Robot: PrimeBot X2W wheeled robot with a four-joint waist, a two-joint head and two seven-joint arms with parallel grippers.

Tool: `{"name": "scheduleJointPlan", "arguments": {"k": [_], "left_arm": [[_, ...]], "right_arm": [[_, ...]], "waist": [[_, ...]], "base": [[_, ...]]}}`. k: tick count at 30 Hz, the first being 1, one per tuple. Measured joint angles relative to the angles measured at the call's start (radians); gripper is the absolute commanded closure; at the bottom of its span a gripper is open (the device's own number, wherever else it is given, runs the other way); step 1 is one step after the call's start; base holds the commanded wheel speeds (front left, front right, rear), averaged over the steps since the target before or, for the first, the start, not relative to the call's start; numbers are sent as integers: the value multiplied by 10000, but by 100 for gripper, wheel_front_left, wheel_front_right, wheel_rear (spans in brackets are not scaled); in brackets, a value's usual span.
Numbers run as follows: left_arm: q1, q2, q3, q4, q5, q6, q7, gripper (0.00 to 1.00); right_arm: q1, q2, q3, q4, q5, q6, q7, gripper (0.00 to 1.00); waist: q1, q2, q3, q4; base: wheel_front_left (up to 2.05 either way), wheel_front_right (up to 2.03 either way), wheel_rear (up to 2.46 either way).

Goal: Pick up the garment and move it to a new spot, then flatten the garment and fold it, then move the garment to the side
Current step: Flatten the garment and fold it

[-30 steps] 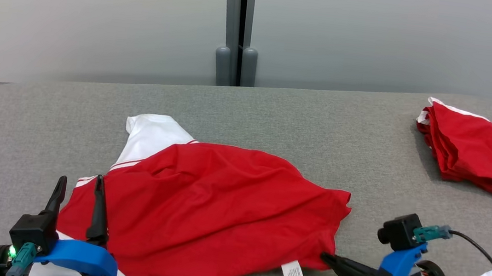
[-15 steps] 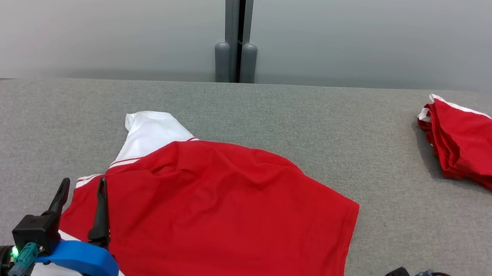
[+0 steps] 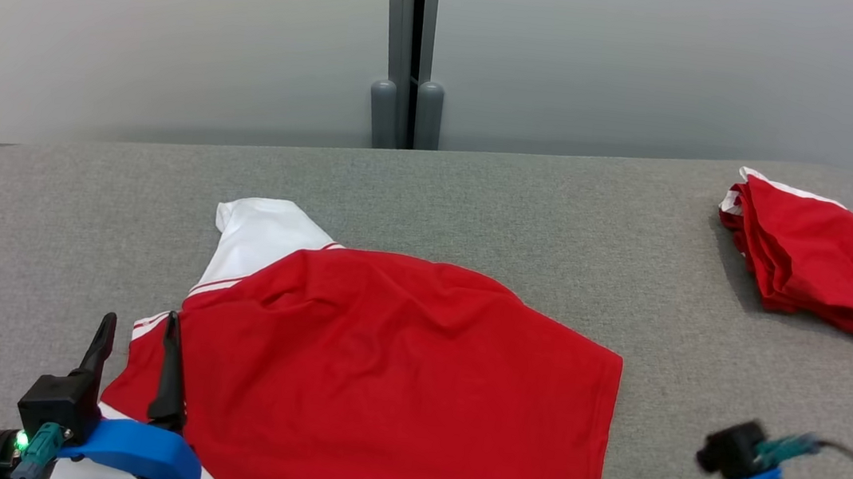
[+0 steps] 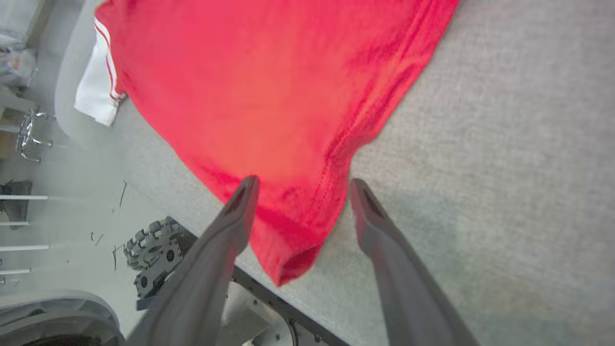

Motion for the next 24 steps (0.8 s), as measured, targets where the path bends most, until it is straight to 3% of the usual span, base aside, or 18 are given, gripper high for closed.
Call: {"name": "scheduleJointPlan", "arguments": {"k": [4,7,12,17,24], "left_arm": [[26,-12,31,-6,0,0,0,0],[26,-15,40,4,0,-4,0,0],[-125,-61,-19,-8,35,-48,0,0],[-412,-96,-58,58,71,-109,0,0],[-666,-180,-40,151,92,-174,0,0]], "right_arm": [[-38,-272,-1007,-1007,472,0,-953,0],[-169,-522,-1620,-1003,288,0,-1783,0],[-1039,-61,-1971,418,-686,-2,-2485,0],[-2006,949,-1889,2376,-830,-2,-2033,0],[-3155,1588,-1325,4207,-594,-2,-1223,0]], "waist": [[0,0,-34,-81],[0,0,9,-113],[0,0,212,-122],[1,0,475,64],[1,0,818,551]], "base": [[0,0,0],[0,0,0],[0,0,0],[0,0,0],[0,0,0]]}}
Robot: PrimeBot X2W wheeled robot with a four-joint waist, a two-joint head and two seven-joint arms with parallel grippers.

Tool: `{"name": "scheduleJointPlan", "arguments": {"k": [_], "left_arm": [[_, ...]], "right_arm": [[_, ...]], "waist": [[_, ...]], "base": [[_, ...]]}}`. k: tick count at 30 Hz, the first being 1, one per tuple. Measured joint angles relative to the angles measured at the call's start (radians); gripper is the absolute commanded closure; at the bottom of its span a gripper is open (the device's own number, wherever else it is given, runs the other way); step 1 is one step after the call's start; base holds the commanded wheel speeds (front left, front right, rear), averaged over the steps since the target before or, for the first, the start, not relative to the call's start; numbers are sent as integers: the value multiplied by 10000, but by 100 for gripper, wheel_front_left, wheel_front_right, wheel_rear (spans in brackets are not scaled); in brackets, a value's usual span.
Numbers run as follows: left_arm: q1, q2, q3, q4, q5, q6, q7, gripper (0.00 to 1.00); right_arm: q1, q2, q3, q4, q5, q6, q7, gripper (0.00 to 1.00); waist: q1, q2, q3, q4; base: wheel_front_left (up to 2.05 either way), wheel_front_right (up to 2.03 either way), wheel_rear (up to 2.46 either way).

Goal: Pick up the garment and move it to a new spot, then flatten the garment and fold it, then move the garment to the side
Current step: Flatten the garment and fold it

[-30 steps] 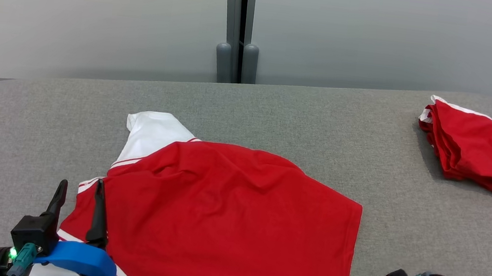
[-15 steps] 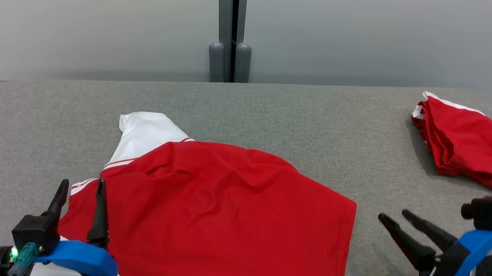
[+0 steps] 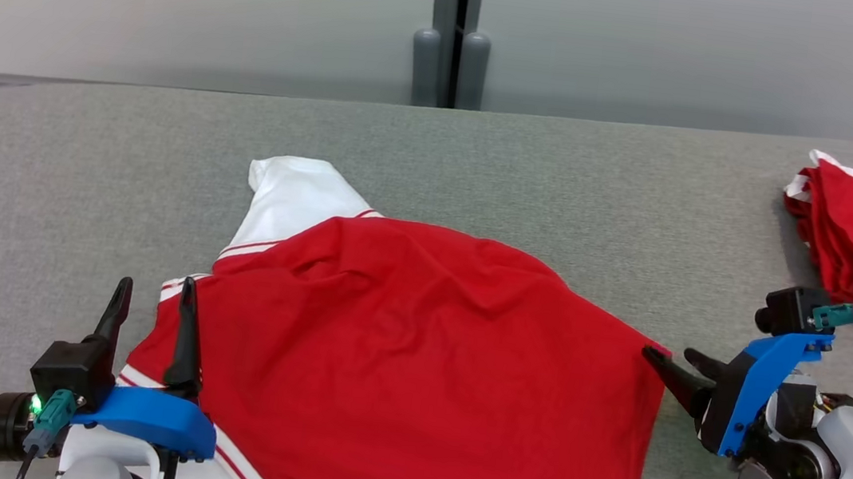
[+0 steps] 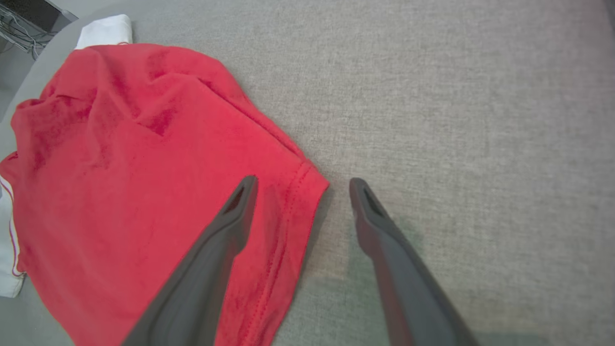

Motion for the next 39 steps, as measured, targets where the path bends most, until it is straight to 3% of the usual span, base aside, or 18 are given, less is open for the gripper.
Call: {"name": "scheduleJointPlan", "arguments": {"k": [7,8,9,11,12,20,31,39], "left_arm": [[-121,-100,54,52,98,-36,0,0],[-122,-104,71,54,113,-38,0,0],[-122,-107,84,54,134,-46,0,0],[-122,-134,107,54,157,-50,0,0],[-121,-148,119,52,157,-61,0,0],[-153,-213,176,-21,261,-138,0,0],[-737,-418,58,-127,516,-261,0,0],[-925,-522,121,-52,623,-360,0,0]], "right_arm": [[-469,286,629,909,594,2,848,0],[-468,313,756,918,673,2,961,10],[-469,318,846,909,754,2,1020,44],[-479,282,986,815,848,2,924,91],[-498,263,1058,759,876,2,780,100],[-1174,25,1321,729,754,2,-890,100],[-3103,-734,1586,1597,855,2,-1327,100],[-3960,-926,1870,2679,752,4,-2090,100]], "waist": [[0,-1,203,401],[0,-1,215,435],[0,-1,222,459],[0,-2,227,491],[-1,-2,231,500],[-2,-2,434,533],[0,-1,1446,1141],[1,0,1830,1629]], "base": [[0,0,0],[0,0,0],[0,0,0],[0,0,0],[0,0,0],[0,0,0],[0,0,0],[0,0,0]]}}
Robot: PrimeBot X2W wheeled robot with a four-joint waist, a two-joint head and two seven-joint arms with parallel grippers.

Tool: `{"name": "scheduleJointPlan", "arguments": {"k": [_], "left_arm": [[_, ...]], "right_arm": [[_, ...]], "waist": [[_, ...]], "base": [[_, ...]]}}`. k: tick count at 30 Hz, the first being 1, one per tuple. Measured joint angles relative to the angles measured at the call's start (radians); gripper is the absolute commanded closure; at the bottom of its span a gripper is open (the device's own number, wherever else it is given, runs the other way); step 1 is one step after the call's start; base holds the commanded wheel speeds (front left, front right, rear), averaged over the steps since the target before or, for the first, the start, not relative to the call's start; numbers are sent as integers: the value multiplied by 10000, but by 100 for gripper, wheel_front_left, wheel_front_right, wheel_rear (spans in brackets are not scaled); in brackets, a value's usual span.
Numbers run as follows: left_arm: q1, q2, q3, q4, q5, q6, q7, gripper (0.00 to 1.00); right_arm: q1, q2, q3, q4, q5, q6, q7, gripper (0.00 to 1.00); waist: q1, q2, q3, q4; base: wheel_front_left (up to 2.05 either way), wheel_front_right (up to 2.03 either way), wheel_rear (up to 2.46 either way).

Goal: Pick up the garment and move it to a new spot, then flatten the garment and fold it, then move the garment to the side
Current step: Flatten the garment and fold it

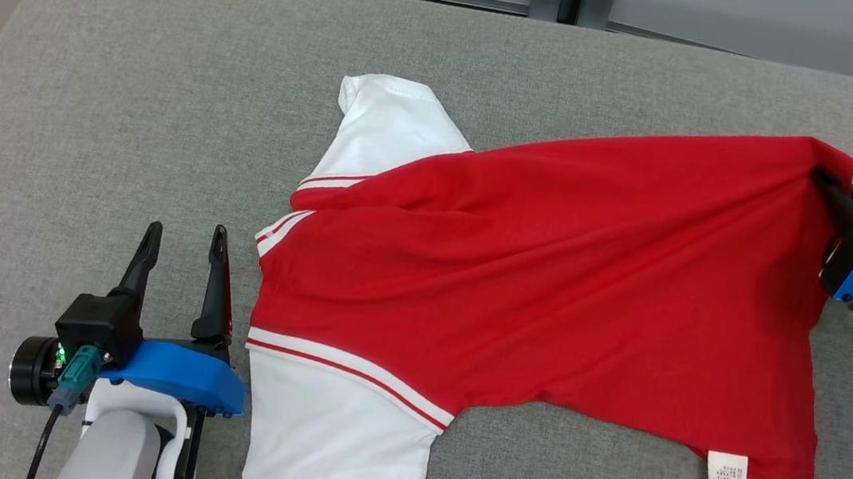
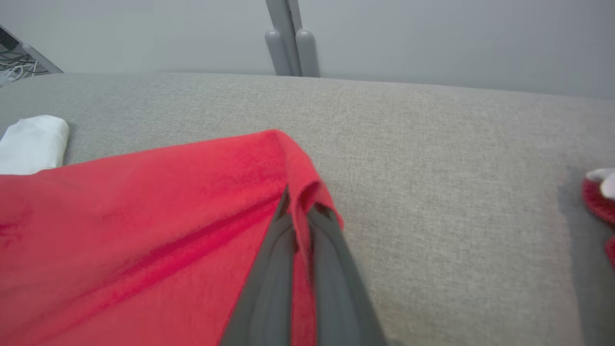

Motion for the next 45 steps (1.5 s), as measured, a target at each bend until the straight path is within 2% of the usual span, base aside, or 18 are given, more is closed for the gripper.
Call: {"name": "scheduleJointPlan", "arguments": {"k": [1,2,3,10,15,20,26,34,40,45], "left_arm": [[-3,-10,13,21,25,-13,0,0],[-6,-33,25,48,58,-29,2,0],[-8,-44,36,63,65,-36,0,0],[30,-35,232,157,151,-88,2,0],[279,67,372,192,180,-169,0,0],[603,121,504,71,192,-190,2,0],[1104,267,807,-416,253,-245,0,0],[1871,165,1237,-1609,522,-451,-10,0],[2354,-44,1392,-2057,736,-535,-12,0],[2520,-138,1478,-2050,867,-673,-10,0]], "right_arm": [[-33,25,25,132,8,-2,-81,29],[-31,79,92,236,40,-2,-96,29],[-27,159,163,291,81,-2,-127,0],[76,468,688,326,-148,-2,-1465,0],[281,658,1097,-489,-451,-2,-2474,0],[826,644,963,-1473,-938,-2,-2811,0],[2384,696,-1513,-3432,-2993,-2,-2846,0],[5618,1639,-4642,-5405,-5544,-2,-2847,0],[7549,2566,-6775,-6264,-6775,-2,-2847,0],[8446,3139,-7565,-6552,-7294,-2,-2846,0]], "waist": [[0,0,-24,-4],[0,0,-59,-21],[-1,0,-96,-48],[-2,-1,-538,-460],[-3,-2,-1049,-930],[-4,-3,-1645,-1451],[-4,-3,-2248,-2161],[-4,-4,-2859,-2858],[-3,-4,-2987,-2825],[-3,-3,-2942,-2706]], "base": [[0,0,0],[0,0,0],[0,0,0],[0,0,0],[0,0,0],[0,0,0],[0,0,0],[0,0,0],[0,0,0],[0,0,0]]}}
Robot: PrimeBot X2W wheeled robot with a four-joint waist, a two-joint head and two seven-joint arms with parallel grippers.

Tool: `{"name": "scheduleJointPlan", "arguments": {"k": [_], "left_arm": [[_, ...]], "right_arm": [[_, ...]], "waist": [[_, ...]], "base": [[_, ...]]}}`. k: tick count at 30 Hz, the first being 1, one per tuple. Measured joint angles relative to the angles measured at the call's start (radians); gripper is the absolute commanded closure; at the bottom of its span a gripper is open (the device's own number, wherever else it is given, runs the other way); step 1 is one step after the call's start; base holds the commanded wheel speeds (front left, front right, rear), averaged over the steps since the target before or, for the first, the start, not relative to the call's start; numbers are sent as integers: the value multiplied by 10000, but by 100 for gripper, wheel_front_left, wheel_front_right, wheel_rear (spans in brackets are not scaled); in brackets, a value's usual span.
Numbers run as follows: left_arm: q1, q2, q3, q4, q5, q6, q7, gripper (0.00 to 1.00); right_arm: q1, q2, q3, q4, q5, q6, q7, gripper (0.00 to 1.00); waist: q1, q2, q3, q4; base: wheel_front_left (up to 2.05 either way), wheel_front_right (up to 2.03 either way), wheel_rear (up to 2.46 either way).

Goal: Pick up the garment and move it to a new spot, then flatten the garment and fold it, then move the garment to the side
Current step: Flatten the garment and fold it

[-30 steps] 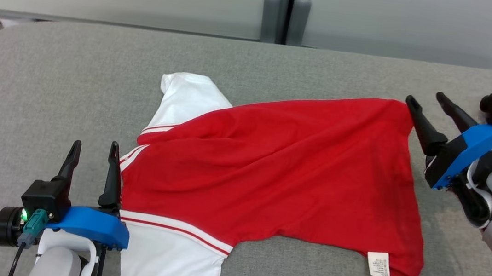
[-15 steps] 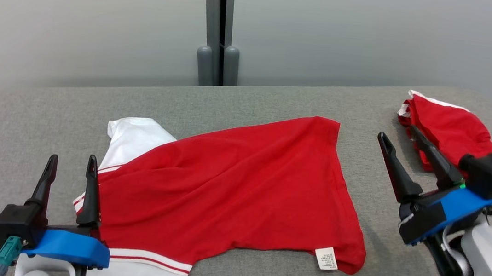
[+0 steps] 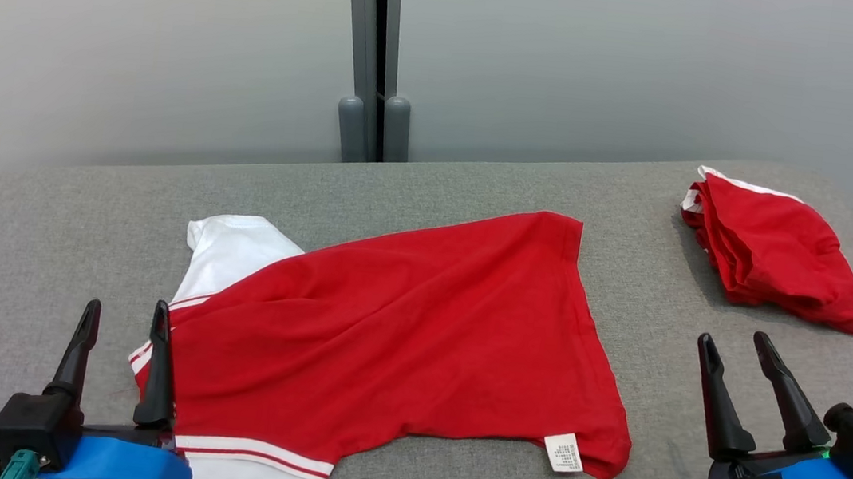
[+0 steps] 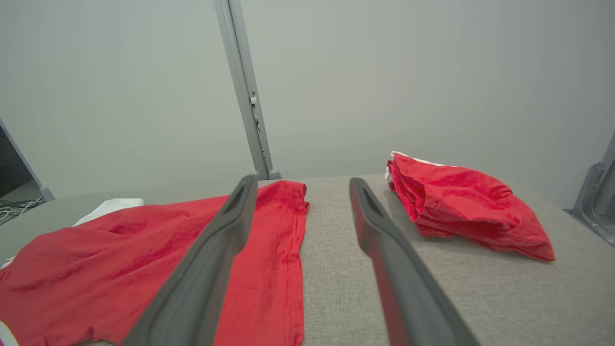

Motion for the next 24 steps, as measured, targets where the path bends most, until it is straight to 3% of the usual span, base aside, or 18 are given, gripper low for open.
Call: {"name": "scheduleJointPlan", "arguments": {"k": [10,15,18,21,24], "left_arm": [[-87,-165,15,307,40,-203,-2,0],[-127,-284,-222,748,-573,-431,660,0],[-183,-176,-282,683,-757,-466,1547,0],[151,-21,-487,650,-1254,-529,3580,0],[554,128,-581,316,-1492,-523,4823,0]], "right_arm": [[53,100,-245,-50,-307,0,0,0],[218,121,-1174,-21,-466,0,-2,0],[535,-65,-859,708,-98,0,539,0],[661,-437,146,1210,686,2,1948,0],[712,-552,757,1423,1319,0,2715,0]], "waist": [[1,1,-7,182],[1,1,-15,357],[0,1,-4,469],[1,1,49,548],[1,2,114,567]], "base": [[0,0,0],[0,0,0],[0,0,0],[0,0,0],[0,0,0]]}}
